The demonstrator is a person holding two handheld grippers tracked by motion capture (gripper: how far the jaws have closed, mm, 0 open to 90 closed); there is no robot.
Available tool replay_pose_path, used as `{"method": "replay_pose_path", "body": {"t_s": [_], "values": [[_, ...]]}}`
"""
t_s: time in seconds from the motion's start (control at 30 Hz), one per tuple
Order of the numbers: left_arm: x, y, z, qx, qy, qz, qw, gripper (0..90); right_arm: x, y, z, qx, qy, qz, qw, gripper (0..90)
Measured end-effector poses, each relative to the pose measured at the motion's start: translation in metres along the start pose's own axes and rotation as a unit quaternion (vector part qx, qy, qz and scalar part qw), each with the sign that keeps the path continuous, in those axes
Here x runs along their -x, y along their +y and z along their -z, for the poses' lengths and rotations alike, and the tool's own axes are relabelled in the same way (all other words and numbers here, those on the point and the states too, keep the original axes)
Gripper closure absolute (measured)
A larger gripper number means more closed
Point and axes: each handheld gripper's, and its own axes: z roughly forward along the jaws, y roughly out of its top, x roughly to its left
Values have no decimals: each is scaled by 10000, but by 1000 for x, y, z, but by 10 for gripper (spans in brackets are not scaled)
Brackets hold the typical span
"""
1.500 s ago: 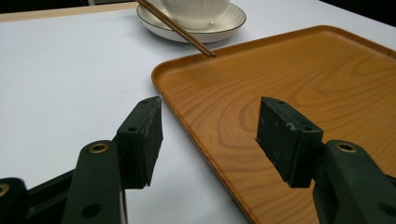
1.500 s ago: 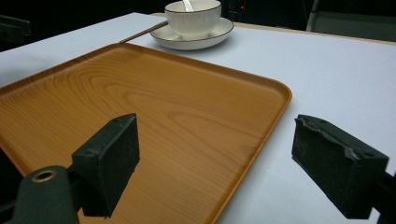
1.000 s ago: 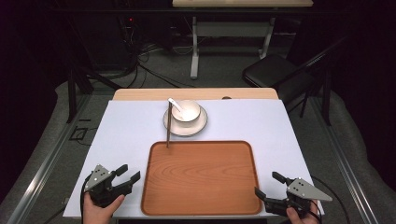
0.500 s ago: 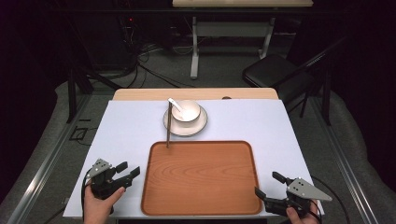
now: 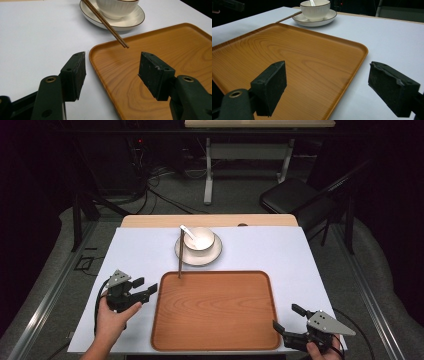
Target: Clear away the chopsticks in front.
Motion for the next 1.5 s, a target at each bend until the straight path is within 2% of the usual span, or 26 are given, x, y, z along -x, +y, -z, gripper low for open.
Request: {"method": "replay_pose_path", "body": {"t_s": [0.13, 0.23, 0.27, 0.4, 0.63, 0.9, 1.03, 1.27, 1.4, 1.5], "values": [[-2, 13, -11, -44, 30, 146, 9999, 362, 0, 0, 0, 5, 0, -21, 10000, 147], [-4, 18, -14, -9, 42, 219, 9998, 359, 0, 0, 0, 18, -6, -16, 10000, 147], [-6, 22, -18, -2, 43, 304, 9995, 356, 0, 0, 0, 24, -9, -12, 10000, 147], [-9, 27, -22, -41, 97, 388, 9992, 344, 0, 0, 0, 26, -4, 12, 10000, 147], [-12, 40, -33, -209, 205, 412, 9987, 344, -1, 0, 0, 23, 3, 18, 10000, 147], [-20, 59, -45, -260, 122, 678, 9973, 359, 0, 0, 1, 29, 3, 14, 10000, 147], [-24, 72, -50, -338, 3, 941, 9950, 391, 0, 0, 1, 30, 6, 7, 10000, 147], [-24, 91, -66, -492, 22, 958, 9942, 405, 1, 0, 1, 36, 9, -11, 10000, 147], [-21, 94, -74, -591, 44, 927, 9939, 405, 1, -1, 1, 50, 12, -21, 10000, 147], [-19, 97, -84, -739, 13, 976, 9925, 408, 1, 0, 1, 49, 21, -31, 10000, 147]]}}
